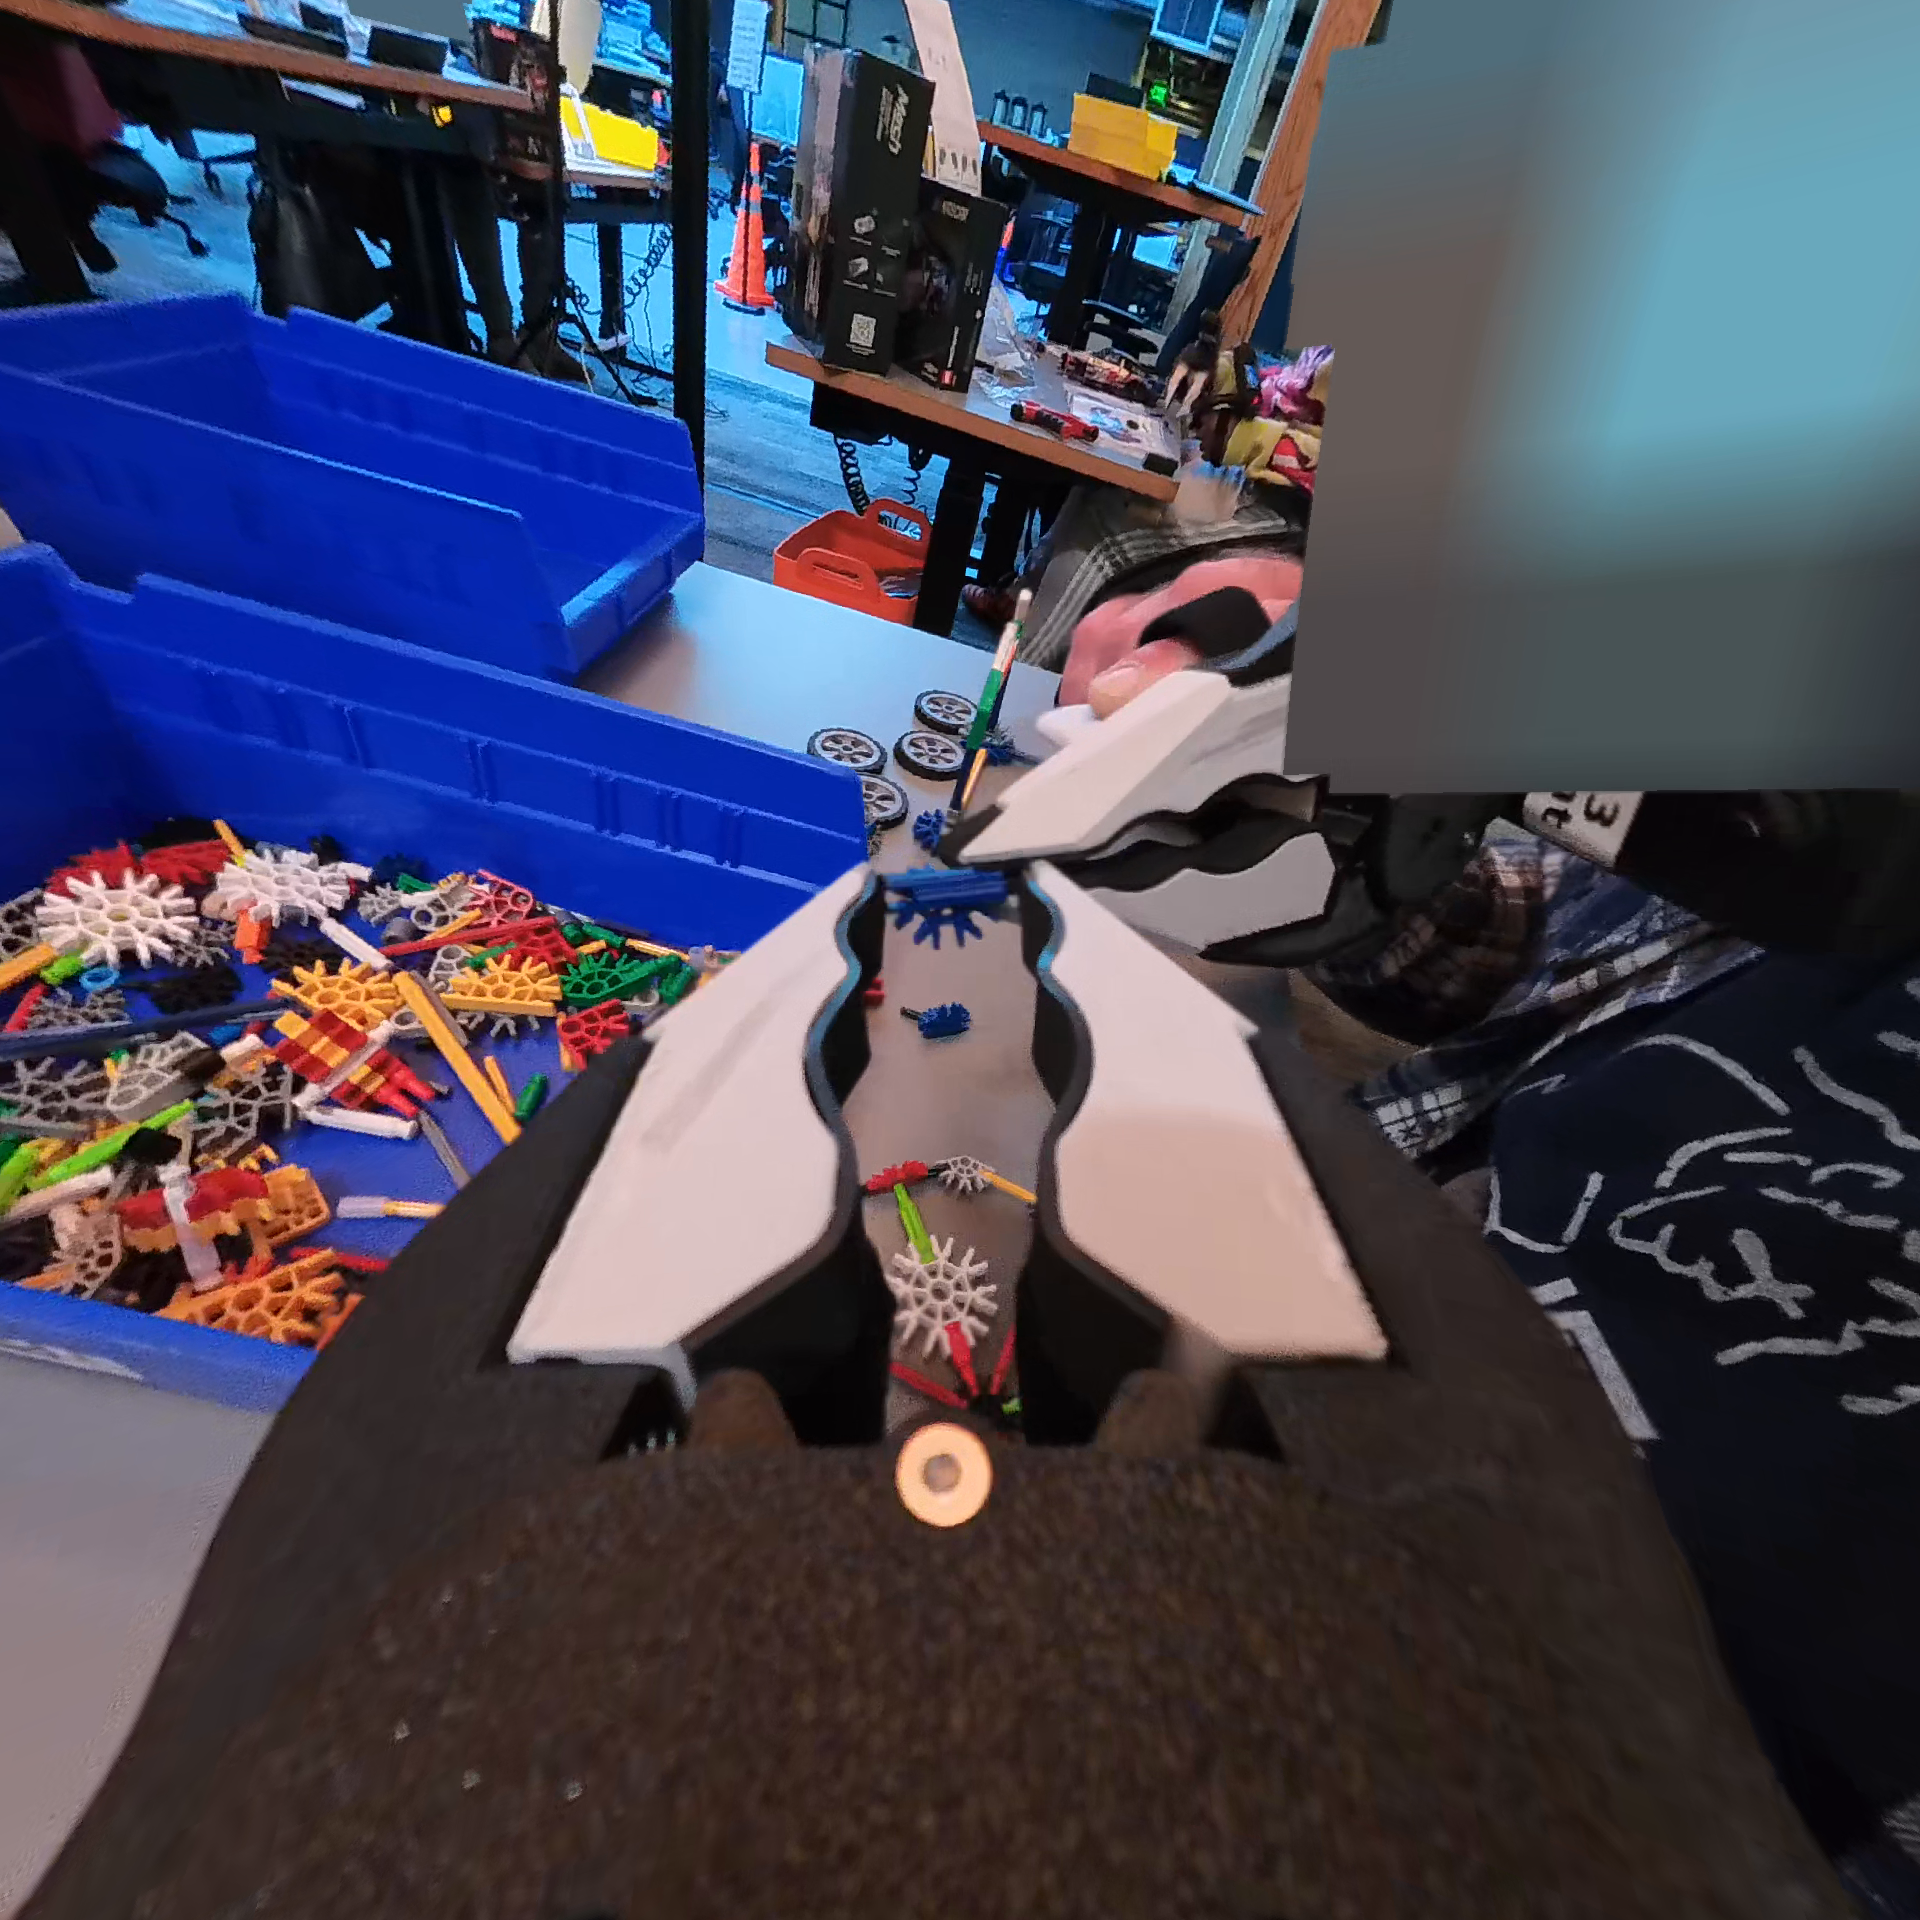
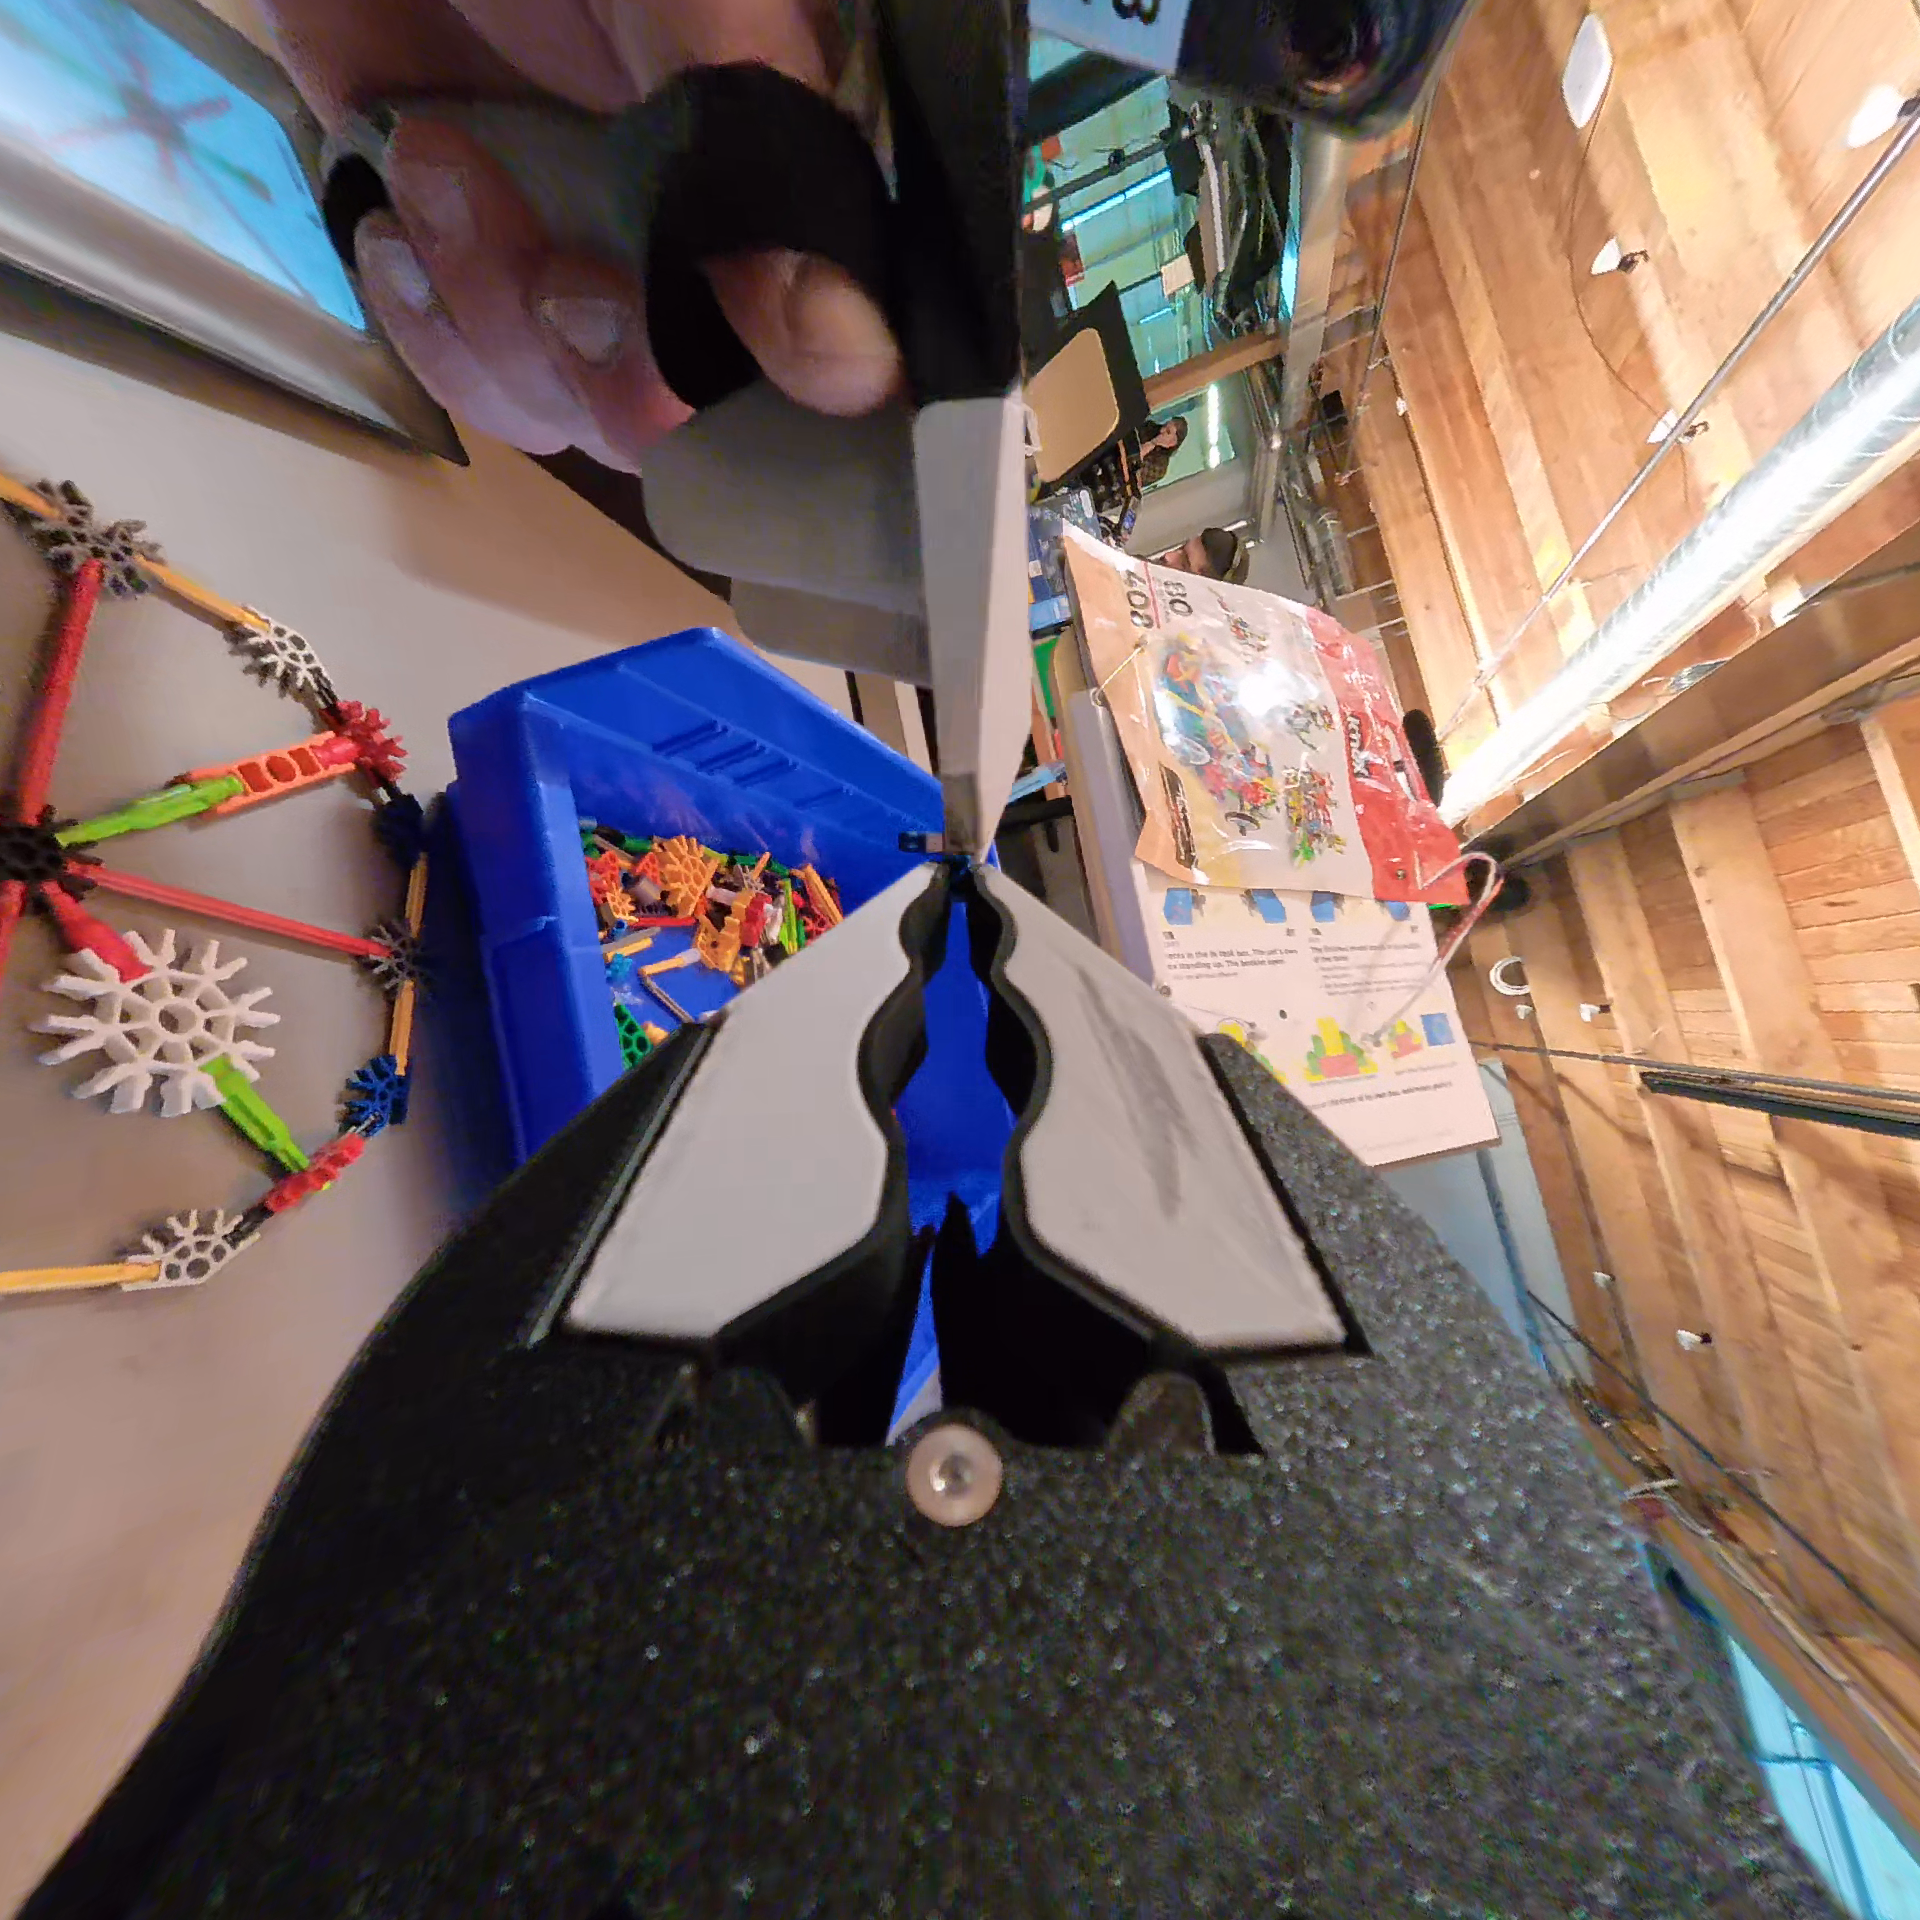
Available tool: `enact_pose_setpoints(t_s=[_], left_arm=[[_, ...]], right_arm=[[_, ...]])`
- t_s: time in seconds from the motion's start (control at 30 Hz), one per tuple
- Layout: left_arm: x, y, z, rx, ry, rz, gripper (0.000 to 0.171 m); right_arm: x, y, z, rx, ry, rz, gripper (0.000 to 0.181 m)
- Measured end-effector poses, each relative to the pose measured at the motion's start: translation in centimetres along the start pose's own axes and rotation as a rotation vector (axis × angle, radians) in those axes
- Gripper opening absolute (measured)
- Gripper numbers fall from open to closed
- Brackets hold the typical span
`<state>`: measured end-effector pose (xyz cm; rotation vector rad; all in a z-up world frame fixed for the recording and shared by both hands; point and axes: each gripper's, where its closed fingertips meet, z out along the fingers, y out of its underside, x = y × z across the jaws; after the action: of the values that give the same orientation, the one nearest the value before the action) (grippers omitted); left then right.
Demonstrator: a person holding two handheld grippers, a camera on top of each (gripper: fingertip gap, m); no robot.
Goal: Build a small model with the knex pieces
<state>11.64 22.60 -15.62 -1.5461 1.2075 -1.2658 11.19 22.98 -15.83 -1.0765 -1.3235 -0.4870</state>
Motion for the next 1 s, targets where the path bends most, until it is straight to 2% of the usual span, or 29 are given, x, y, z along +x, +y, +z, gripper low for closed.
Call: enact_pose_setpoints(t_s=[0.23,0.4,1.0], left_arm=[[0.1,-0.1,0.2,-0.01,0.0,-0.008,0.021],[0.1,-0.2,0.4,-0.018,0.0,0.049,0.02],[0.7,-1.4,1.0,-0.048,0.078,0.392,0.018]], right_arm=[[0.0,0.1,-0.2,-0.006,0.013,-0.007,0.002],[0.1,0.2,-0.3,0.009,0.004,0.043,0.002],[1.3,0.2,-0.9,0.139,-0.082,0.303,0.003]])
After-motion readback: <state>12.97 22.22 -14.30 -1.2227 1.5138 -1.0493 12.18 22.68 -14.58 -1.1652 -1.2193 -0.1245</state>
